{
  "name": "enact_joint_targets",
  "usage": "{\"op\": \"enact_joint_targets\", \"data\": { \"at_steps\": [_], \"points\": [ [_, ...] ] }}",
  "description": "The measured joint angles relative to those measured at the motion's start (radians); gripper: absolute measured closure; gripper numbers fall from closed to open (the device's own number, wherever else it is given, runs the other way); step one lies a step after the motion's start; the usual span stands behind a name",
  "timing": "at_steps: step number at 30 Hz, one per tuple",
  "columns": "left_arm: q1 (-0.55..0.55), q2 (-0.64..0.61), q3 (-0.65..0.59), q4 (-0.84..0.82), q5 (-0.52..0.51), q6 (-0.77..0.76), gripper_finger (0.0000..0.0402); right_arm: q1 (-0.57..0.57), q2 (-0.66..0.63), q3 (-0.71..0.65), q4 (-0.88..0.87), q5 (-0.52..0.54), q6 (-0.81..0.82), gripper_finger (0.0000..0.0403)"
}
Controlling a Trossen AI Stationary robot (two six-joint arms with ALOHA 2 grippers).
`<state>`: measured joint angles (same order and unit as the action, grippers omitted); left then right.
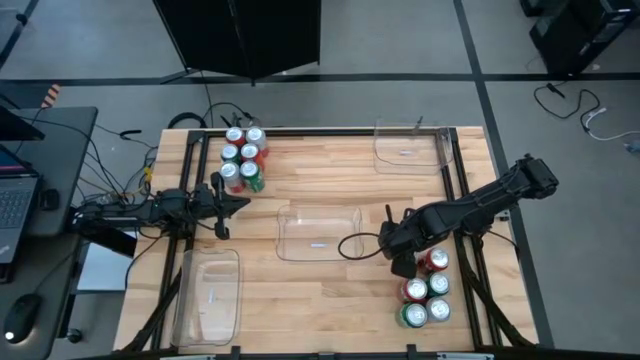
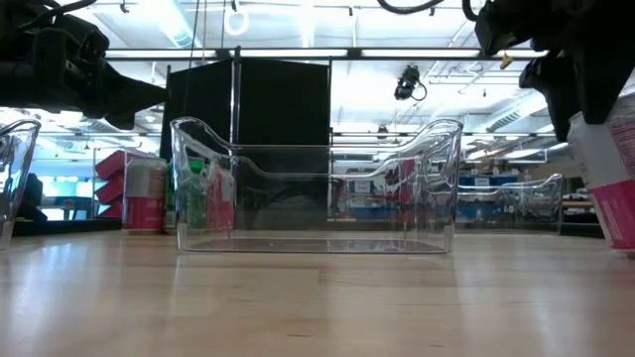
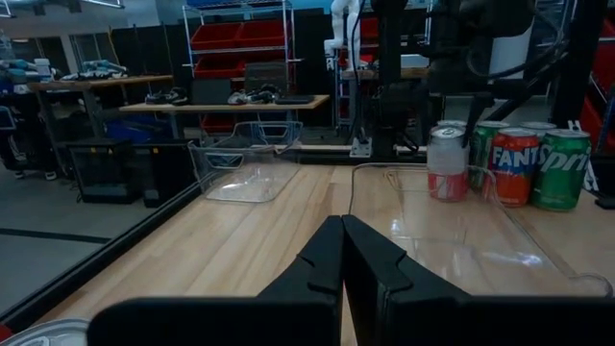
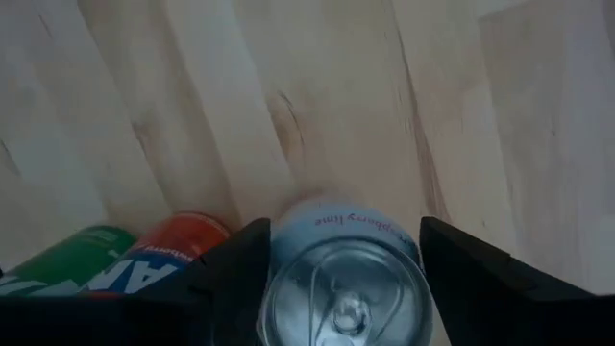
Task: Sort soda cans
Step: Put the middle bottom pink white soda can into the top transparent bin
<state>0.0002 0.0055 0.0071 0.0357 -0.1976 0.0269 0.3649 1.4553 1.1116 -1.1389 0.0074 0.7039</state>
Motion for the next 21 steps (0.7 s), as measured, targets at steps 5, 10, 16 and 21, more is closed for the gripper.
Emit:
{"op": "enact_joint_targets", "data": {
  "at_steps": [5,10,16,21],
  "points": [
    [0.0,0.0,0.0,0.001,0.0,0.0,0.0391,0.0,0.0,-0.001,-0.001,-0.001,0.01,0.0106],
    [0.0,0.0,0.0,0.002,0.0,0.0,0.0391,0.0,0.0,0.017,-0.054,-0.018,0.011,0.0079],
    [0.0,0.0,0.0,0.009,-0.004,0.0,0.0391,0.004,-0.002,0.162,-0.203,-0.025,0.043,0.0068],
    [0.0,0.0,0.0,0.005,-0.004,-0.004,0.0391,0.051,-0.003,0.199,-0.248,-0.064,0.093,0.0065]
  ]
}}
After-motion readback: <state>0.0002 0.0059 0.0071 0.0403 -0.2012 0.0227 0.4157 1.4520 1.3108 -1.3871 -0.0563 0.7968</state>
